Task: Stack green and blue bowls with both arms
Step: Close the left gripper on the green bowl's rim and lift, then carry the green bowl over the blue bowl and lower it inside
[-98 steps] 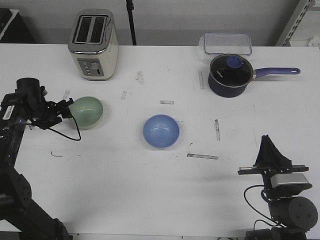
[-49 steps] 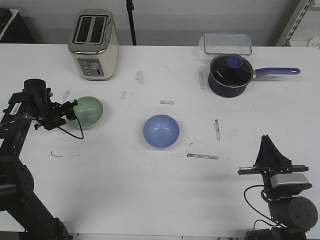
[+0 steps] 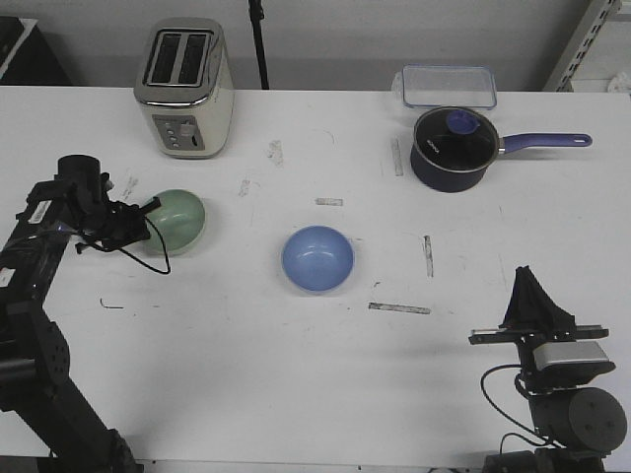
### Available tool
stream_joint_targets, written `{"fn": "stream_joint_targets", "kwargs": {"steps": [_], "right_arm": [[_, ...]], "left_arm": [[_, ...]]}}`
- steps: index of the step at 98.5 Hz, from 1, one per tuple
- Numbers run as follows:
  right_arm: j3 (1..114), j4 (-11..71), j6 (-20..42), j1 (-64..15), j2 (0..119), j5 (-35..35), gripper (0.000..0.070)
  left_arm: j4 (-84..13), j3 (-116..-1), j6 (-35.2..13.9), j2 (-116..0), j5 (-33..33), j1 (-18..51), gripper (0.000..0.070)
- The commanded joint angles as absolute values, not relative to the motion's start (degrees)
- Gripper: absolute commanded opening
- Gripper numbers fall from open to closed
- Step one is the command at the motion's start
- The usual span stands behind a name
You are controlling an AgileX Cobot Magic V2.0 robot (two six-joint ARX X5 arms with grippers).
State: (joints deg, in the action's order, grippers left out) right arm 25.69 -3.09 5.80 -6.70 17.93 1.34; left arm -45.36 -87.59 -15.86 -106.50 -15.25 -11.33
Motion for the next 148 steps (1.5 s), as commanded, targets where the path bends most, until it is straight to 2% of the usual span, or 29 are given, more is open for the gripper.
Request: {"fn": "stream_joint_targets", "kwargs": {"steps": [1, 29, 42, 52, 57, 58, 65, 66, 87, 107, 148], "right_arm": [[25.9, -3.8, 6.0, -6.7, 17.9, 1.5, 0.0012], [25.9, -3.8, 6.0, -6.7, 17.9, 1.5, 0.0012], [25.9, -3.8, 6.0, -6.7, 17.9, 1.5, 0.0012], [25.9, -3.8, 6.0, -6.7, 17.9, 1.5, 0.0012], [25.9, -3.8, 6.0, -6.7, 17.9, 1.5, 0.0012], [25.9, -3.8, 6.0, -6.7, 17.9, 1.5, 0.0012], [25.9, -3.8, 6.0, -6.7, 17.9, 1.5, 0.0012], [25.9, -3.8, 6.0, -6.7, 17.9, 1.5, 0.0012], [25.9, -3.8, 6.0, -6.7, 17.9, 1.5, 0.0012], [25.9, -3.8, 6.0, -6.7, 17.9, 1.5, 0.0012], [25.9, -3.8, 6.0, -6.7, 18.0, 1.5, 0.0012]], "left_arm": [[-45.3, -88.8, -15.7, -106.7, -15.9, -11.3, 0.0001], [-45.4, -88.8, -17.3, -102.5, -18.3, -9.0, 0.0001], [-45.1, -88.8, -17.8, -99.5, -18.3, -6.1, 0.0001], [-44.8, -88.8, -20.1, -97.2, -18.3, -3.0, 0.0001], [-44.3, -88.8, -21.1, -96.4, -18.3, -1.2, 0.0001], [-43.4, -88.8, -24.0, -95.5, -18.5, 3.8, 0.0001], [-43.4, -88.8, -25.3, -95.5, -18.9, 6.8, 0.0001], [-43.0, -88.8, -26.6, -95.6, -19.2, 11.6, 0.0001], [-40.1, -88.8, -27.8, -95.9, -19.1, 19.5, 0.0001], [-39.9, -88.8, -28.2, -98.0, -19.1, 24.1, 0.0001], [-38.9, -88.8, -30.9, -99.9, -17.4, 27.5, 0.0001]]}}
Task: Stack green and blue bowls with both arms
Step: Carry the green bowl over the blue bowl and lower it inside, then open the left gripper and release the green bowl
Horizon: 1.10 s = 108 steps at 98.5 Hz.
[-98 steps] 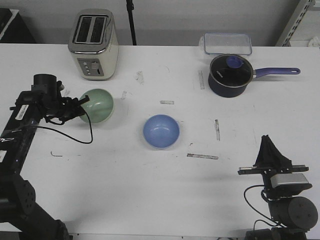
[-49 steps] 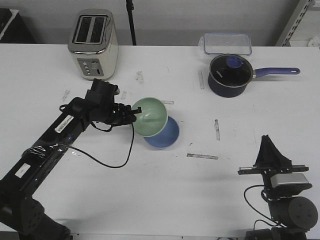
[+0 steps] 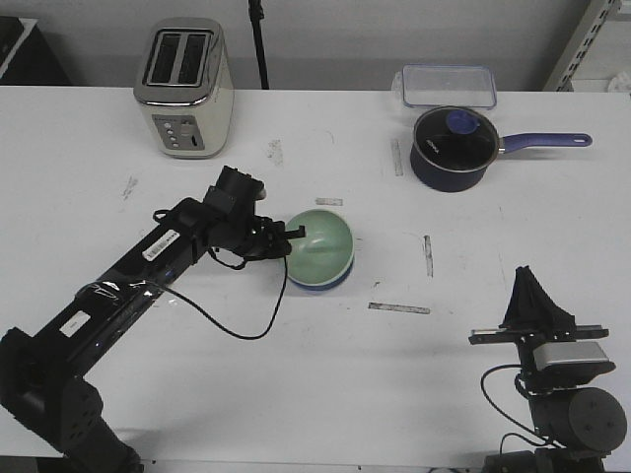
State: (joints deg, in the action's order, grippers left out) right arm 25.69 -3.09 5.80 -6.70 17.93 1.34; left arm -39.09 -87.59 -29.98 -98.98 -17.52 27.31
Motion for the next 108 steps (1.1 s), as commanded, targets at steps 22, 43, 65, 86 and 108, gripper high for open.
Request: {"fn": "stream_joint_targets", "kwargs": {"steps": [22, 43, 65, 86, 108], "right_arm": [[25.9, -3.8, 6.0, -6.7, 18.0, 1.5, 0.0012], [25.9, -3.8, 6.0, -6.7, 17.9, 1.5, 0.0012], [25.9, -3.8, 6.0, -6.7, 17.9, 1.5, 0.0012], [25.9, -3.8, 6.0, -6.7, 17.9, 1.5, 0.0012], [25.9, -3.8, 6.0, -6.7, 17.9, 1.5, 0.0012]], "left_arm": [[-39.1, -88.8, -31.0, -100.6, -14.3, 27.9, 0.0002], [-38.9, -88.8, -31.1, -102.5, -14.4, 28.7, 0.0004], [-38.9, -88.8, -31.1, -103.1, -14.4, 29.5, 0.0137], [-38.9, -88.8, -31.1, -103.1, -14.4, 29.5, 0.0179], [-38.7, -88.8, -31.0, -101.6, -14.5, 29.5, 0.0178]]}}
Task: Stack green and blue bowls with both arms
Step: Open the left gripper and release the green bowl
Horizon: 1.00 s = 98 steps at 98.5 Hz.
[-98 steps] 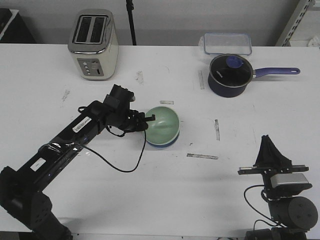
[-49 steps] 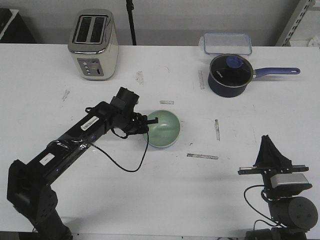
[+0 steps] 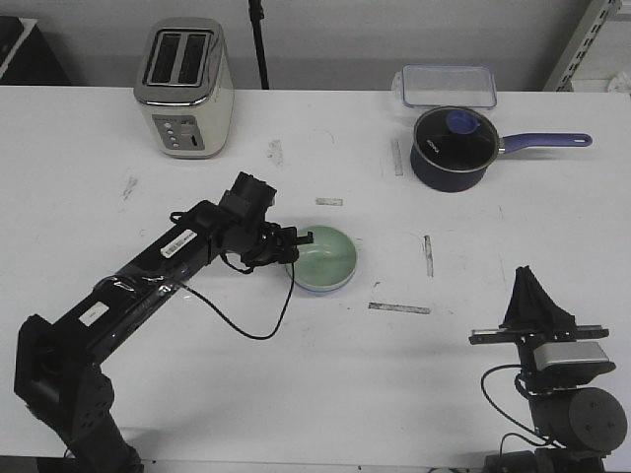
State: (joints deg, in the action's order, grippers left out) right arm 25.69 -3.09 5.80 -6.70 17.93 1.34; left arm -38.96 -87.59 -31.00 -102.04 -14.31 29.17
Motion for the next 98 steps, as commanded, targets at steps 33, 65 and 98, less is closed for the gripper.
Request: {"fn": "stream_joint_targets", "kwargs": {"steps": [33, 65, 98], "right_arm": [[25.9, -3.8, 6.0, -6.7, 17.9, 1.5, 0.0012], [25.9, -3.8, 6.0, -6.7, 17.9, 1.5, 0.0012], [25.9, -3.8, 6.0, -6.7, 17.9, 1.5, 0.0012]], "left_arm": [[-37.4, -88.8, -30.7, -94.3, -14.4, 29.5, 0.0177], [-37.3, -88.7, -25.6, -89.9, -7.4, 29.2, 0.0025], [-29.3, -84.2, -13.0, -87.1, 1.0, 26.7, 0.0000]]}}
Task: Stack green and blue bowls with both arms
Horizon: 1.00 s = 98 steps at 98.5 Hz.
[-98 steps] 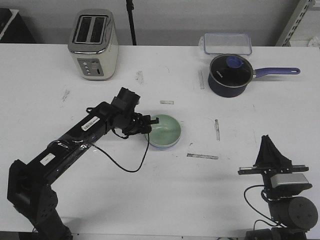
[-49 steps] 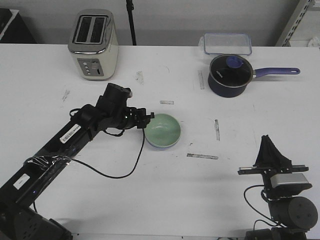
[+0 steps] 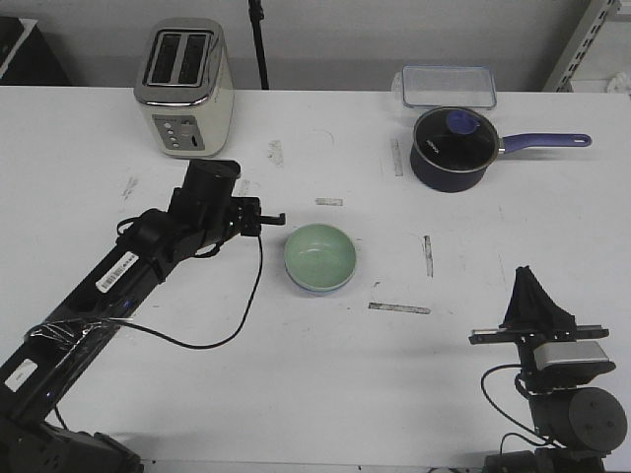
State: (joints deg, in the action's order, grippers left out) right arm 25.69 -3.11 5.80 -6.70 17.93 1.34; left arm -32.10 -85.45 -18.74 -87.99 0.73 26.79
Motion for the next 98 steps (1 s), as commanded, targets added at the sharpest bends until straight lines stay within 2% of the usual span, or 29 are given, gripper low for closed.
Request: {"fn": "stream_joint_targets", "kwargs": {"steps": [1, 17, 39, 49, 98], "right_arm": [[25.9, -3.8, 6.0, -6.7, 18.0, 1.5, 0.0012], [25.9, -3.8, 6.0, -6.7, 17.9, 1.5, 0.0012], [25.9, -3.8, 6.0, -6.7, 17.9, 1.5, 0.0012], [25.9, -3.8, 6.0, -6.7, 17.9, 1.5, 0.0012], [25.9, -3.8, 6.0, -6.7, 17.9, 1.5, 0.0012]], "left_arm": [[-28.7, -83.7, -12.5, -86.8, 1.0, 26.5, 0.0000], [-17.2, -74.5, -6.5, -81.2, 0.9, 24.0, 0.0000], [3.4, -56.8, -3.0, -67.8, 0.9, 18.4, 0.0000], [9.2, -49.5, -3.0, -61.1, 0.9, 15.7, 0.0000], [0.3, -32.5, -3.0, -30.1, 1.1, 7.5, 0.0000]]}}
